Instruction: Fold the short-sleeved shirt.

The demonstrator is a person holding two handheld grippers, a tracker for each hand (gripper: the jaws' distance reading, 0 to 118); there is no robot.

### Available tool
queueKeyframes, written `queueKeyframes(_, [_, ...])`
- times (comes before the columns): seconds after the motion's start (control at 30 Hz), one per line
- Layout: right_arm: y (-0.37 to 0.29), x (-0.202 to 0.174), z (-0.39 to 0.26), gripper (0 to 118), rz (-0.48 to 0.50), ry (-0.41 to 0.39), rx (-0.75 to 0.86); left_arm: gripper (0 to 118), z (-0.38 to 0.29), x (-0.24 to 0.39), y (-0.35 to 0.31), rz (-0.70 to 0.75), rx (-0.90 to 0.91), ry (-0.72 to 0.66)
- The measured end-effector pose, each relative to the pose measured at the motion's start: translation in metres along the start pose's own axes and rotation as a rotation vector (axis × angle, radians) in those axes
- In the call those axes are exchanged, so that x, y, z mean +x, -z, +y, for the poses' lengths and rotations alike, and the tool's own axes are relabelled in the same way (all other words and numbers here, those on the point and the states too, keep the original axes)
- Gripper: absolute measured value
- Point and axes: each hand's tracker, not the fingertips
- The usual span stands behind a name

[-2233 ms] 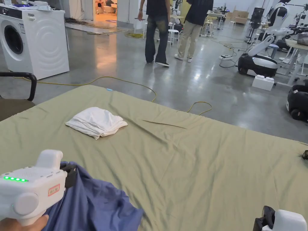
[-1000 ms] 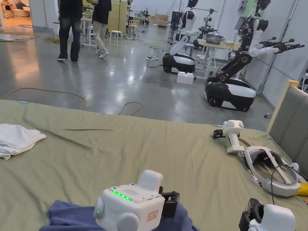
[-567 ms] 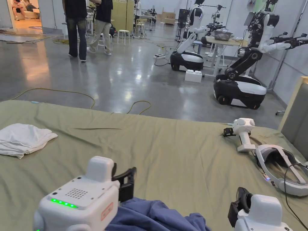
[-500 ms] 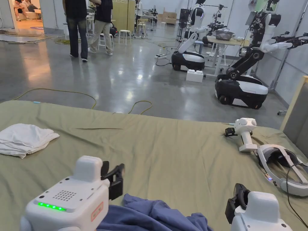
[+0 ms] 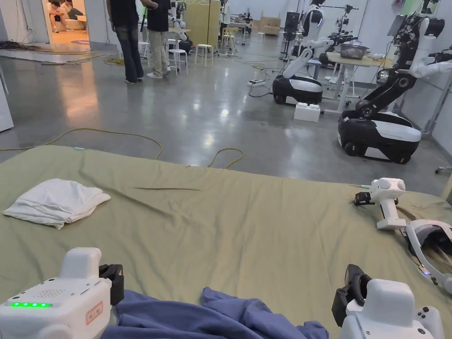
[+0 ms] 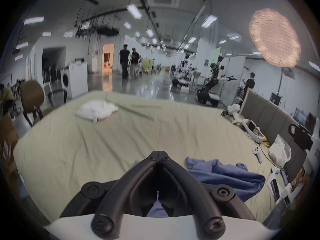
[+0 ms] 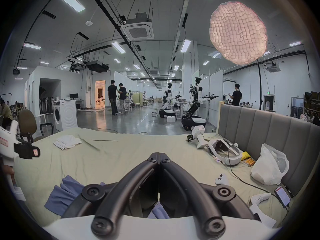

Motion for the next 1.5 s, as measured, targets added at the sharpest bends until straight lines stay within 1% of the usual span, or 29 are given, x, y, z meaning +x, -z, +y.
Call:
queueKeyframes(0.07, [0.002,0.001,-0.003,0,0.005,-0.005,-0.013,0,0.000,-0.017,0.026,-0.005,-0.077,-0.039])
queueKeyframes(0.17, [0.006,0.005,-0.010,0,0.005,-0.021,-0.038,0,0.001,-0.041,0.072,0.026,-0.194,-0.047])
queueKeyframes(0.2, [0.008,0.007,-0.012,0,0.004,-0.025,-0.048,1,0.002,-0.047,0.087,0.021,-0.231,-0.047])
queueKeyframes(0.23, [0.010,0.009,-0.015,0,0.002,-0.029,-0.058,4,0.002,-0.047,0.098,0.023,-0.264,-0.055])
queueKeyframes(0.27, [0.011,0.011,-0.016,0,-0.002,-0.033,-0.067,13,0.003,-0.051,0.110,0.018,-0.294,-0.069])
queueKeyframes(0.33, [0.015,0.016,-0.021,0,-0.014,-0.044,-0.090,24,0.005,-0.060,0.139,-0.007,-0.366,-0.114])
queueKeyframes(0.37, [0.016,0.018,-0.023,0,-0.019,-0.048,-0.099,37,0.005,-0.062,0.148,-0.022,-0.386,-0.131])
queueKeyframes(0.43, [0.019,0.024,-0.028,0,-0.035,-0.059,-0.122,57,0.005,-0.064,0.173,-0.030,-0.437,-0.145])
queueKeyframes(0.47, [0.020,0.026,-0.030,0,-0.042,-0.062,-0.131,61,0.004,-0.064,0.182,-0.021,-0.464,-0.140])
queueKeyframes(0.57, [0.025,0.034,-0.035,0,-0.065,-0.071,-0.159,61,-0.001,-0.062,0.214,0.041,-0.531,-0.080])
queueKeyframes(0.7, [0.028,0.041,-0.040,0,-0.085,-0.081,-0.190,61,-0.013,-0.053,0.237,0.105,-0.615,0.000])
queueKeyframes(0.73, [0.029,0.042,-0.040,0,-0.088,-0.085,-0.197,61,-0.013,-0.049,0.235,0.107,-0.589,-0.004])
queueKeyframes(0.8, [0.032,0.044,-0.043,0,-0.096,-0.090,-0.215,58,-0.015,-0.035,0.226,0.144,-0.535,0.055])
queueKeyframes(0.83, [0.034,0.045,-0.045,0,-0.096,-0.090,-0.225,51,-0.018,-0.029,0.224,0.137,-0.523,0.093])
queueKeyframes(0.9, [0.042,0.047,-0.049,0,-0.102,-0.093,-0.266,25,-0.024,-0.016,0.219,0.154,-0.513,0.205])
queueKeyframes(0.93, [0.048,0.047,-0.052,0,-0.103,-0.097,-0.304,17,-0.026,-0.013,0.217,0.144,-0.511,0.227])
queueKeyframes(0.97, [0.055,0.049,-0.055,1,-0.092,-0.094,-0.335,9,-0.027,-0.013,0.213,0.130,-0.515,0.215])
queueKeyframes(1.0, [0.060,0.051,-0.057,6,-0.082,-0.088,-0.363,7,-0.025,-0.017,0.210,0.122,-0.512,0.206])
queueKeyframes(1.03, [0.069,0.053,-0.061,18,-0.059,-0.086,-0.408,6,-0.023,-0.021,0.206,0.101,-0.488,0.162])
queueKeyframes(1.07, [0.076,0.054,-0.064,48,-0.041,-0.081,-0.444,6,-0.021,-0.024,0.200,0.087,-0.471,0.134])
queueKeyframes(1.1, [0.086,0.056,-0.069,62,-0.018,-0.081,-0.497,6,-0.018,-0.026,0.191,0.072,-0.447,0.120])
queueKeyframes(1.13, [0.095,0.058,-0.076,65,0.001,-0.081,-0.529,6,-0.016,-0.026,0.181,0.062,-0.424,0.112])
queueKeyframes(1.17, [0.103,0.059,-0.082,64,0.010,-0.094,-0.552,6,-0.011,-0.028,0.172,0.049,-0.402,0.110])
queueKeyframes(1.23, [0.125,0.059,-0.099,64,0.013,-0.136,-0.672,6,-0.006,-0.028,0.150,0.037,-0.357,0.104])
queueKeyframes(1.27, [0.132,0.059,-0.107,64,0.018,-0.137,-0.714,6,-0.004,-0.028,0.141,0.026,-0.332,0.101])
queueKeyframes(1.33, [0.149,0.062,-0.126,64,0.042,-0.102,-0.816,6,-0.001,-0.028,0.124,0.016,-0.291,0.082])
queueKeyframes(1.43, [0.164,0.064,-0.153,60,0.053,-0.055,-0.946,6,-0.001,-0.025,0.103,0.009,-0.257,0.092])
queueKeyframes(1.47, [0.167,0.064,-0.158,50,0.046,-0.040,-0.973,6,-0.002,-0.024,0.098,0.009,-0.253,0.098])
queueKeyframes(1.5, [0.167,0.063,-0.163,37,0.057,-0.002,-0.979,6,-0.004,-0.023,0.092,0.012,-0.247,0.102])
